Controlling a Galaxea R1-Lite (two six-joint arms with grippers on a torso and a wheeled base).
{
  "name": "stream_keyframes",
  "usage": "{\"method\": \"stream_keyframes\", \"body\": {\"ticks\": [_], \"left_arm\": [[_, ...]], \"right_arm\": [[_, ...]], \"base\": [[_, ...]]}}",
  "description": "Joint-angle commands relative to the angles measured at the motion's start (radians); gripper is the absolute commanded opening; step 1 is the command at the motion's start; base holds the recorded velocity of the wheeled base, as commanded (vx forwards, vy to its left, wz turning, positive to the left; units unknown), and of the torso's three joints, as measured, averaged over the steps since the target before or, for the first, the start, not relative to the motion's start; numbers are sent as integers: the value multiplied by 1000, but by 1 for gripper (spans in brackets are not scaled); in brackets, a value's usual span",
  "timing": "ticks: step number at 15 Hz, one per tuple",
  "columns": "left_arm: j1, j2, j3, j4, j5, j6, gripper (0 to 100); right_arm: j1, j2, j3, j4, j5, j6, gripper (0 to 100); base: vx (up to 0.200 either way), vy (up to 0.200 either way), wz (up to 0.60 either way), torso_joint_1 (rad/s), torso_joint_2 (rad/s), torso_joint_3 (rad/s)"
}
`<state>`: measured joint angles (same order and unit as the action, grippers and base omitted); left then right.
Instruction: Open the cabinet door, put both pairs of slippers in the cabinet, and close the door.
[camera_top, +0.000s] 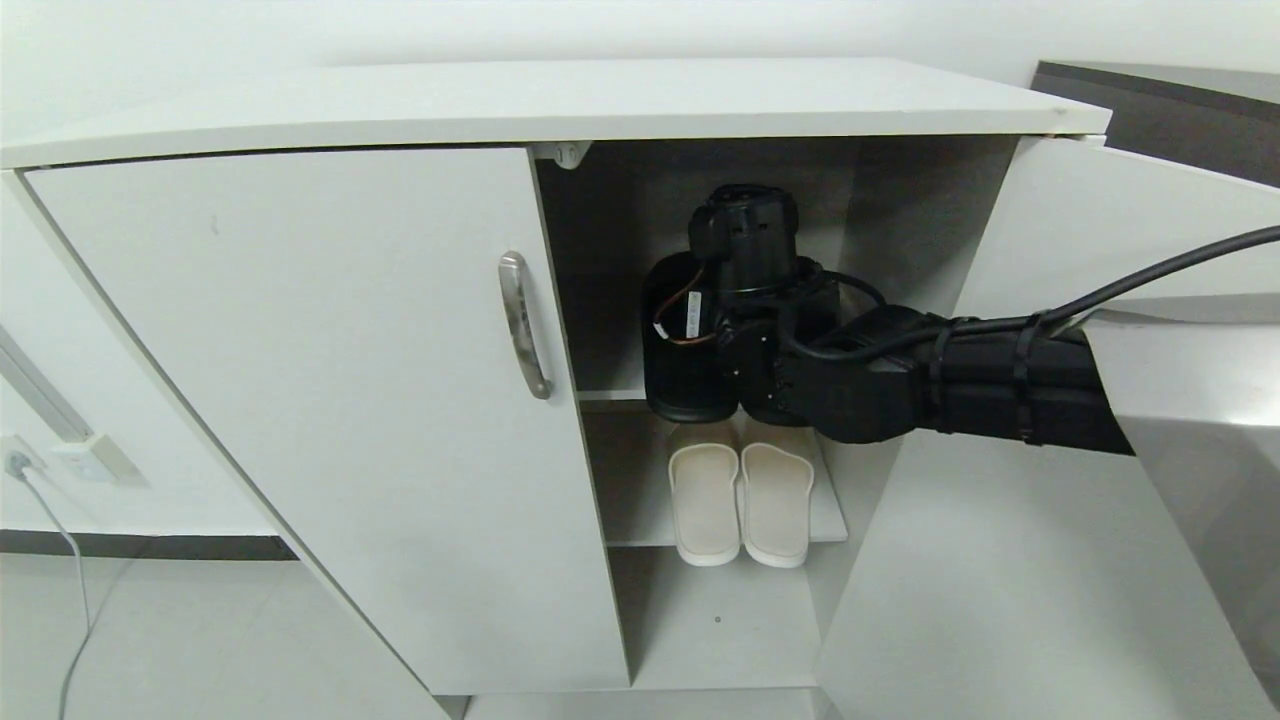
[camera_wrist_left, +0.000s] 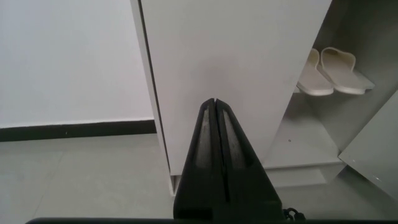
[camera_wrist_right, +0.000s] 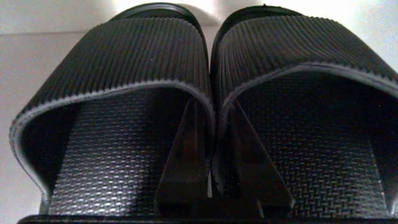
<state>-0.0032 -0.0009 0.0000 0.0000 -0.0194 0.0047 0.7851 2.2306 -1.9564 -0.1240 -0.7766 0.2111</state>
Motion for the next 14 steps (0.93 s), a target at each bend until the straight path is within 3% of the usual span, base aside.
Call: {"method": "stream_keyframes", "body": {"ticks": [1,4,5,10,14], "left_arm": [[0,1,0,0,-1,0,0],[0,1,0,0,1,0,0],[0,1,0,0,1,0,0],[0,1,0,0,1,-2,0],[0,1,0,0,-1,-2,0]], "right_arm": [[-3,21,-35,18,14,13,0],[-7,26,-36,26,20,16,0],[-9,27,-36,26,20,16,100],[8,-6,7,27,14,13,100],[69,-146,203,15,10,16,100]], "base": [[0,0,0,0,0,0],[0,0,0,0,0,0],[0,0,0,0,0,0],[0,0,0,0,0,0],[0,0,0,0,0,0]]}}
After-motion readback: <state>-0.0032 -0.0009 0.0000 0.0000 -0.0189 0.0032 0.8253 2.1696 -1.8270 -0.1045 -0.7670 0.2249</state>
